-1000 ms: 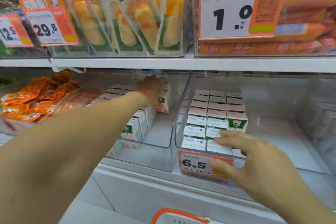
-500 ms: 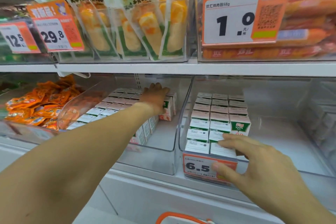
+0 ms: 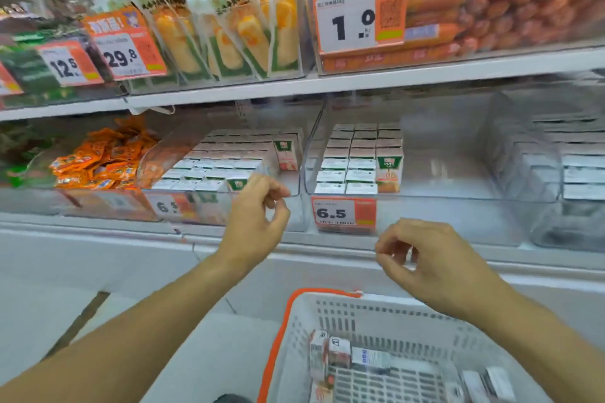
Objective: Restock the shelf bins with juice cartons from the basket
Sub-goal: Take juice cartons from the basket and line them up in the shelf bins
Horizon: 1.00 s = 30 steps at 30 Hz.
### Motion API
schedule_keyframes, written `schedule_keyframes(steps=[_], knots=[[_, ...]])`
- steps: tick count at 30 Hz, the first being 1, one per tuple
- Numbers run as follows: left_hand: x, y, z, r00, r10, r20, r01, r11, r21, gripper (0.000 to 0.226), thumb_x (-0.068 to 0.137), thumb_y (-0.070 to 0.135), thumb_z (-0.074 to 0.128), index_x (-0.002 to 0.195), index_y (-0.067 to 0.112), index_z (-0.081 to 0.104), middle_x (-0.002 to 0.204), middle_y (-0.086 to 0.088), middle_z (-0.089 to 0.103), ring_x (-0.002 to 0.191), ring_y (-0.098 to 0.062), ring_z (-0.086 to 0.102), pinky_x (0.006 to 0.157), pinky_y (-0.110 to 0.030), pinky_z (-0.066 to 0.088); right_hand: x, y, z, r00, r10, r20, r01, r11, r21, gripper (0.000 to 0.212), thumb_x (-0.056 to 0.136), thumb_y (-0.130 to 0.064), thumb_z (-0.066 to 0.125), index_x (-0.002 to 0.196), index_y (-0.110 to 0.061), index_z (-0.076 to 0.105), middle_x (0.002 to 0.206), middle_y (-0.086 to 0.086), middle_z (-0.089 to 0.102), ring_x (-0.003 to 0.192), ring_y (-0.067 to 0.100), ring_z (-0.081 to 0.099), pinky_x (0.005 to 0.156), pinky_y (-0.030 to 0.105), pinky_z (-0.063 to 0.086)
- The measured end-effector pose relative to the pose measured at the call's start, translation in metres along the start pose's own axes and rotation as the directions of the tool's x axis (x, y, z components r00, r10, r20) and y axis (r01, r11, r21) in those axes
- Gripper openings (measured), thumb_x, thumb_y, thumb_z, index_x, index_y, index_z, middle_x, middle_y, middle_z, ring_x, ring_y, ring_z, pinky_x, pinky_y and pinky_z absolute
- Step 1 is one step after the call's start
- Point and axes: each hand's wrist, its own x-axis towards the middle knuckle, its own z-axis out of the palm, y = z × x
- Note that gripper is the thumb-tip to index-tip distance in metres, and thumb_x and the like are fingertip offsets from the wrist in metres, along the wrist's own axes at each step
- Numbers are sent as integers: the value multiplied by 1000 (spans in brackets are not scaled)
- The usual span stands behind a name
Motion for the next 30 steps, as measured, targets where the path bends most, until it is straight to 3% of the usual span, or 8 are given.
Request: schedule_keyframes(steps=[3,5,9,12,15,21,25,30], knots=[[-52,7,27,961,-85,264,103,993,-56,15,85,1,58,90,14,63,84,4,59,73,-8,55,67,-15,44,-30,19,14,955,162,249,-183,981,61,11,85,-19,70,78,-27,69,77,-13,69,72,5,63,67,17,46],[-90,-1,51,869,-198,453,243,969,-42,15,88,6,60,96,18,63,90,3,61,79,-11,58,71,-20,49,-48,32,26,906,220,361,-244,970,20,4,87,-21,70,84,-24,70,81,-11,70,73,4,62,69,15,45],[-158,-18,95,584,-343,736,398,911,109,21,92,19,64,112,20,58,106,5,56,92,-14,56,83,-22,48,-83,56,58,808,315,498,-331,942,-60,11,87,-27,71,97,-21,71,90,-11,69,75,0,61,65,9,40],[-201,-32,118,362,-449,817,467,846,258,41,93,20,65,130,9,52,122,0,53,107,-13,53,88,-16,42,-111,79,82,720,379,581,-391,914,-111,18,87,-28,72,103,-18,70,94,-8,67,71,-5,54,64,8,38],[-238,-51,138,187,-575,796,480,761,436,64,92,28,66,147,10,38,149,-8,42,131,-21,47,105,-28,39,-140,107,102,636,470,612,-481,861,-162,17,84,-25,74,99,-17,69,94,-5,65,78,6,58,77,21,50],[-284,-65,169,100,-809,579,554,529,643,86,88,28,67,153,6,16,141,-19,45,121,-31,53,88,-34,47,-196,158,136,514,637,574,-688,706,-168,23,81,-21,79,95,-23,61,96,-3,62,81,11,58,77,22,45],[-297,-67,186,155,-923,353,801,326,502,61,79,14,76,128,2,42,115,-14,60,99,-29,60,73,-35,49,-211,176,159,482,731,483,-744,633,-215,43,82,-25,77,122,-18,61,106,8,69,90,23,66,81,32,53],[-304,-69,220,37,-927,373,944,155,291,42,77,27,83,105,1,65,96,-9,71,85,-23,65,72,-28,47,-216,180,188,469,800,374,-806,561,-188,54,82,-32,77,127,-16,53,111,11,66,84,19,59,74,27,46]])
